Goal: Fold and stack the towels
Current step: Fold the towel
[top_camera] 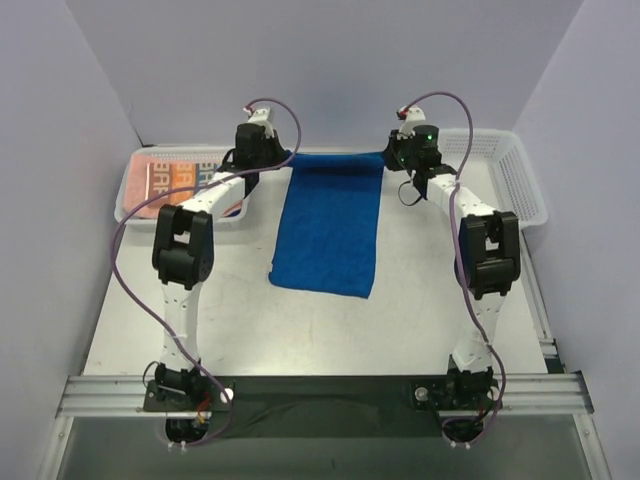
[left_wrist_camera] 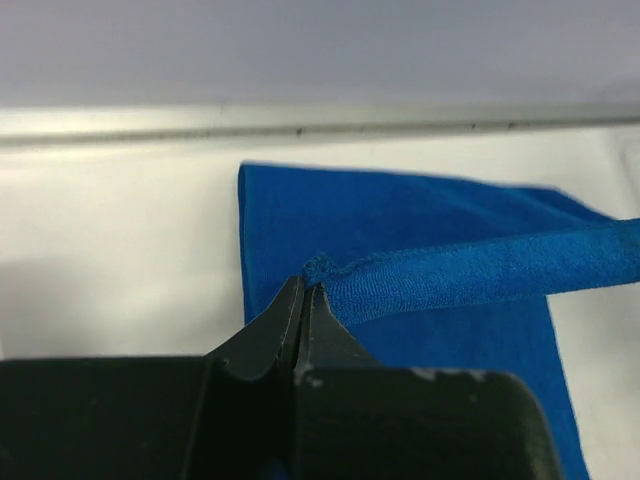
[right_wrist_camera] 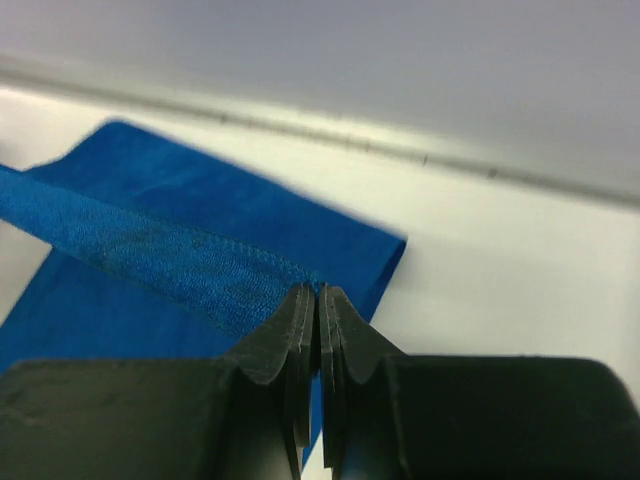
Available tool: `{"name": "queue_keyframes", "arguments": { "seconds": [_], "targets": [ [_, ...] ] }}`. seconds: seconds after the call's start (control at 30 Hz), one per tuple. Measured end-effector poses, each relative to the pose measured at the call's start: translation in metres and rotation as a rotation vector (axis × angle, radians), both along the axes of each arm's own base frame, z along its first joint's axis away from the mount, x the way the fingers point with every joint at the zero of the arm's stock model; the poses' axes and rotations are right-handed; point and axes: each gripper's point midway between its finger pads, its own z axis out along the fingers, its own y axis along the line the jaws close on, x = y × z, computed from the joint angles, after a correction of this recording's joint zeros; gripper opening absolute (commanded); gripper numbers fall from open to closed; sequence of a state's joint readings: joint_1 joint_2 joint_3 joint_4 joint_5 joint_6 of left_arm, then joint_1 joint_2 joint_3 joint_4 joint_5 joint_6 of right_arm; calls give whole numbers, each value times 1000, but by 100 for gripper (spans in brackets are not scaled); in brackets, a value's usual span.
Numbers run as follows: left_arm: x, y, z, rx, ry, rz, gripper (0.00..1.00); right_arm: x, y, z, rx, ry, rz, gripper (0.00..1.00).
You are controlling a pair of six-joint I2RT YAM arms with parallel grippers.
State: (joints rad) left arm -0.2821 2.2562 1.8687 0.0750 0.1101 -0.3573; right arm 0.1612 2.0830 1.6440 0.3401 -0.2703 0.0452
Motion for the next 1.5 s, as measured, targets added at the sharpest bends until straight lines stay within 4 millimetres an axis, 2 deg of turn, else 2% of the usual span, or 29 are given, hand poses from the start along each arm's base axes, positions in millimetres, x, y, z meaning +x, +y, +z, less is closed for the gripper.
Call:
{"name": "queue_keyframes", "arguments": {
  "seconds": [0.1,0.2,0.27,0.4,0.5,0.53,0.57,0.6,0.63,0.7,0.87,0.97,1.1,1.23,1.3,1.33,1.37,1.4,1.43,1.5],
  "targets": [
    [-28,5,-33,15,94,-15,0,-34,-1,-37,3,119,14,0],
    [-54,8,-36,17,129,-36,0,-65,-1,-48,18,183,30,0],
    [-66,9,-23,10,120,-48,0,-84,1,-42,25,198,43,0],
    [-92,12,21,-13,66,-77,0,-118,8,-5,36,153,71,0],
    [-120,16,49,-27,30,-96,0,-144,17,23,41,109,99,0],
    [-129,18,55,-30,22,-100,0,-152,20,28,42,101,109,0],
    [-142,20,49,-27,37,-104,0,-162,24,32,42,100,119,0],
    [-150,22,55,-29,31,-106,0,-170,26,32,40,106,124,0],
    [-161,23,52,-28,35,-109,0,-178,30,30,48,115,126,0],
    [-182,25,38,-19,69,-117,0,-196,34,13,64,169,120,0],
    [-219,24,-25,31,207,-125,0,-244,34,-71,123,445,54,0],
    [-235,24,-54,65,280,-125,0,-264,33,-108,145,579,8,0],
    [-245,22,-73,96,320,-117,0,-278,33,-132,170,673,-40,0],
    [-262,24,-95,102,380,-96,0,-283,32,-137,185,700,-60,0],
    [-273,28,-109,101,420,-81,0,-283,32,-137,189,701,-62,4],
    [-279,29,-114,99,439,-73,11,-283,32,-137,190,704,-64,13],
    [-284,31,-119,98,453,-67,26,-284,33,-138,193,708,-65,20],
    [-289,33,-121,97,463,-62,45,-285,34,-138,195,713,-63,27],
    [-294,34,-122,93,467,-58,69,-287,36,-138,197,720,-53,37],
    [-301,36,-118,79,467,-45,82,-292,39,-138,209,742,-31,42]
  ]
}}
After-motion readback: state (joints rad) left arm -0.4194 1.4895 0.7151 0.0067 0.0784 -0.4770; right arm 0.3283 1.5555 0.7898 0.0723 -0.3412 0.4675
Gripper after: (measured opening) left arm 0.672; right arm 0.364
